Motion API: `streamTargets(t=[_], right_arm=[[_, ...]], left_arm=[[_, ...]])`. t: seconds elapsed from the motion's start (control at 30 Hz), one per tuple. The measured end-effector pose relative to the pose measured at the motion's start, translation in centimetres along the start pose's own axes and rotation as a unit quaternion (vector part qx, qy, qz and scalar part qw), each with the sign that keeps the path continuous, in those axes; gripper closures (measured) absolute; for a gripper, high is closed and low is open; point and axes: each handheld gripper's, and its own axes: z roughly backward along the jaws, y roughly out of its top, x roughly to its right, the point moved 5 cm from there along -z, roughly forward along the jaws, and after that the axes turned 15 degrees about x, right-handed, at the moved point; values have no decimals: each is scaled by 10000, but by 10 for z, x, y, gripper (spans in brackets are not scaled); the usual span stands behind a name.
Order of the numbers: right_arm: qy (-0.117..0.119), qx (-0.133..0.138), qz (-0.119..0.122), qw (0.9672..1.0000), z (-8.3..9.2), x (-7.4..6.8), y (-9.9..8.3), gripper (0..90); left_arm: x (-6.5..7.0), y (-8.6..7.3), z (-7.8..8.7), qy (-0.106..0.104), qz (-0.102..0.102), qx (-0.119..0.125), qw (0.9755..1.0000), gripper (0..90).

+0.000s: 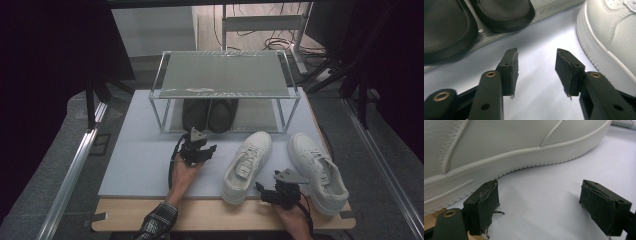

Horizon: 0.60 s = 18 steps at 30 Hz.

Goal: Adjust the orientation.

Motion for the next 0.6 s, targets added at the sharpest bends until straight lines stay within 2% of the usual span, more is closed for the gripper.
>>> streamTargets(t=[0.17,0.6], right_arm=[[-3,1,0,10000,0,0,0,158],[-8,-1,8,10000,0,0,0,157]], left_arm=[[0,0,12,28,5,74,10000,451],[-2,-12,35,64,-17,-35,10000,279]])
